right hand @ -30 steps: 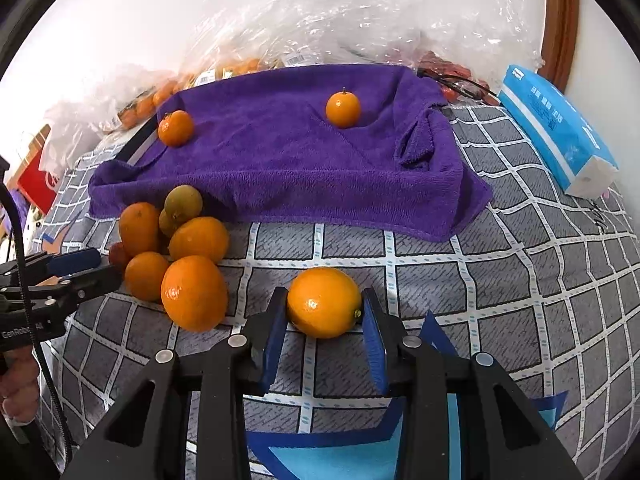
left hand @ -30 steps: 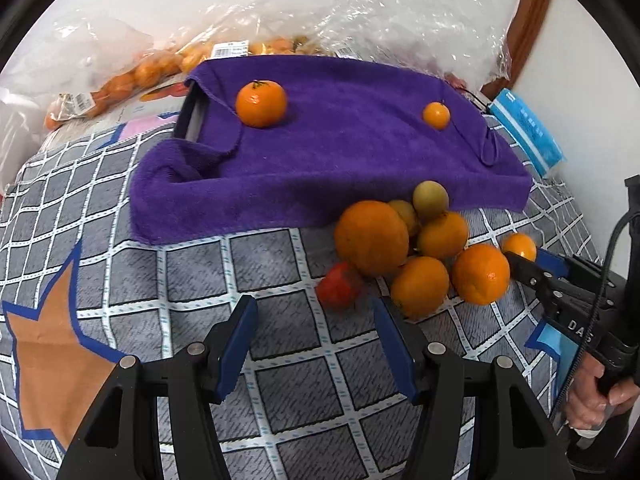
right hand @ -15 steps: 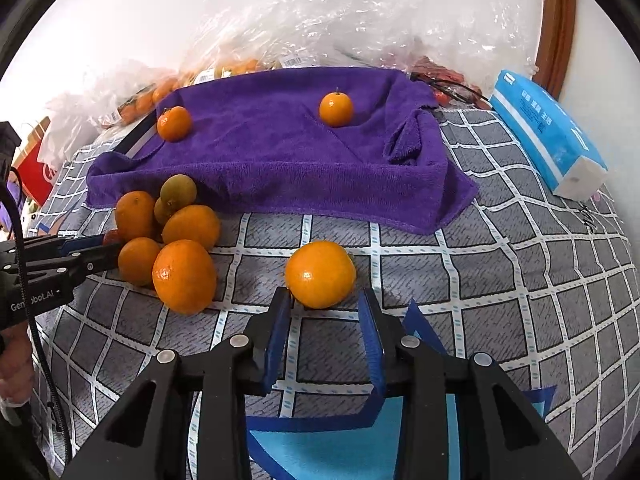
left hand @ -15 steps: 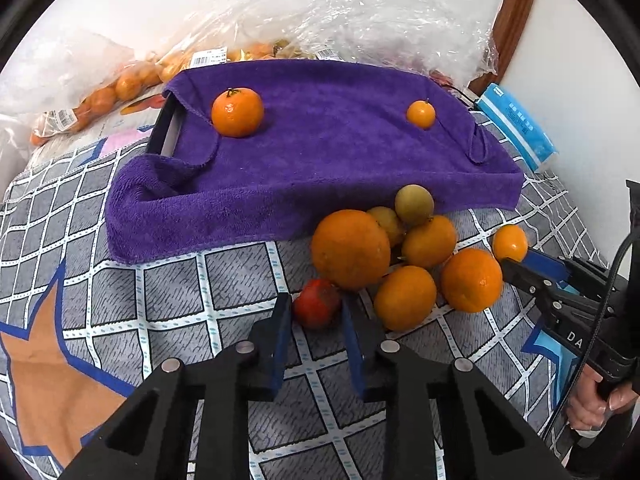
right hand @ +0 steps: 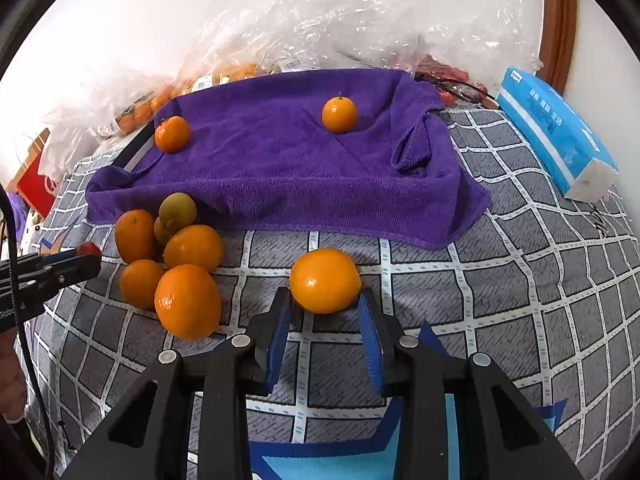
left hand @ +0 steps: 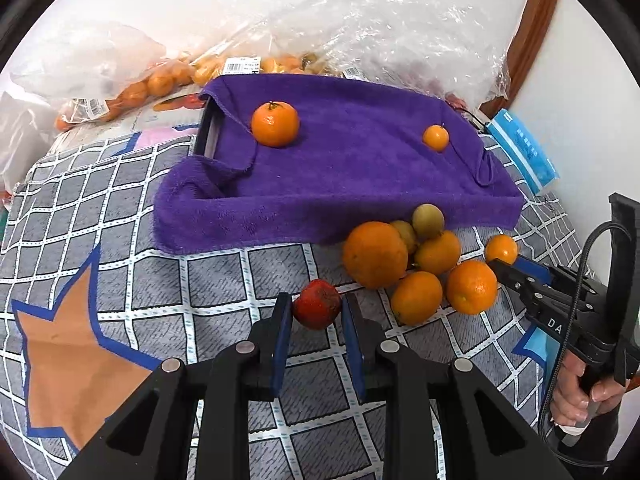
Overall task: Organize fruits
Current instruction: 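Close the left gripper on the red tomato while the right gripper grasps the orange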
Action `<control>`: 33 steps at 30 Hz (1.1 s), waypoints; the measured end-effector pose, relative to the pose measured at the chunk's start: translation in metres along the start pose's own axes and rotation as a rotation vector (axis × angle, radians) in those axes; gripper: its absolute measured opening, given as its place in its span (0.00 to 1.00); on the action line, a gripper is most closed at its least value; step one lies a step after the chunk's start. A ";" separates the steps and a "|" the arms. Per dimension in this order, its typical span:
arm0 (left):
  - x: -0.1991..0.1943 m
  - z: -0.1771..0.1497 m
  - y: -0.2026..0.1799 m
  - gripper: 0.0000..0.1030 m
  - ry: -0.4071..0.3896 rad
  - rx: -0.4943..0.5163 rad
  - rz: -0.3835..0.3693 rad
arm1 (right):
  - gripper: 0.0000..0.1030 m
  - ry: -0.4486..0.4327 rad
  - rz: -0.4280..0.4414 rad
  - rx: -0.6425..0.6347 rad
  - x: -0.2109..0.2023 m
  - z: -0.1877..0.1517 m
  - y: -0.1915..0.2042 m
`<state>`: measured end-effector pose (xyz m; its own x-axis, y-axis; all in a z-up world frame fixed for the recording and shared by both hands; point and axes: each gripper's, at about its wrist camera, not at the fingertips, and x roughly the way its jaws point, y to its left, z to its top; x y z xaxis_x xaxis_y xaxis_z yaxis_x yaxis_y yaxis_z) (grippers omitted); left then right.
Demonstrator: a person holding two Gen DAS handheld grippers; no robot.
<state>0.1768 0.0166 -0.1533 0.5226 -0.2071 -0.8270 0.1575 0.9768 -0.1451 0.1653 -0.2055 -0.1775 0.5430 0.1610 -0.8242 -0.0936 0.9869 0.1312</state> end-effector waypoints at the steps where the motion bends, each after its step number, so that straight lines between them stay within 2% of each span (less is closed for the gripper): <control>1: -0.001 0.000 0.000 0.23 -0.002 -0.001 0.001 | 0.33 -0.006 -0.002 -0.002 0.000 0.000 0.000; 12: -0.011 0.007 0.003 0.23 -0.029 -0.014 -0.014 | 0.29 -0.048 -0.023 -0.012 -0.020 0.009 0.005; 14: -0.014 0.009 0.003 0.23 -0.035 -0.019 -0.020 | 0.16 -0.057 -0.016 -0.011 -0.027 0.012 0.007; 20: -0.022 0.014 0.005 0.23 -0.049 -0.022 -0.026 | 0.16 -0.043 -0.031 -0.014 -0.026 0.014 0.010; 26: -0.018 0.014 0.012 0.23 -0.042 -0.046 -0.034 | 0.38 -0.040 -0.044 -0.015 -0.021 0.015 0.008; 29: -0.012 0.015 0.013 0.23 -0.031 -0.047 -0.035 | 0.43 -0.038 -0.036 -0.016 -0.016 0.016 0.007; 33: -0.008 0.016 0.014 0.23 -0.025 -0.048 -0.036 | 0.45 -0.003 -0.002 -0.038 -0.006 0.015 0.012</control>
<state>0.1883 0.0308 -0.1395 0.5383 -0.2428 -0.8071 0.1364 0.9701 -0.2009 0.1729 -0.1949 -0.1625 0.5460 0.1596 -0.8225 -0.1245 0.9862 0.1086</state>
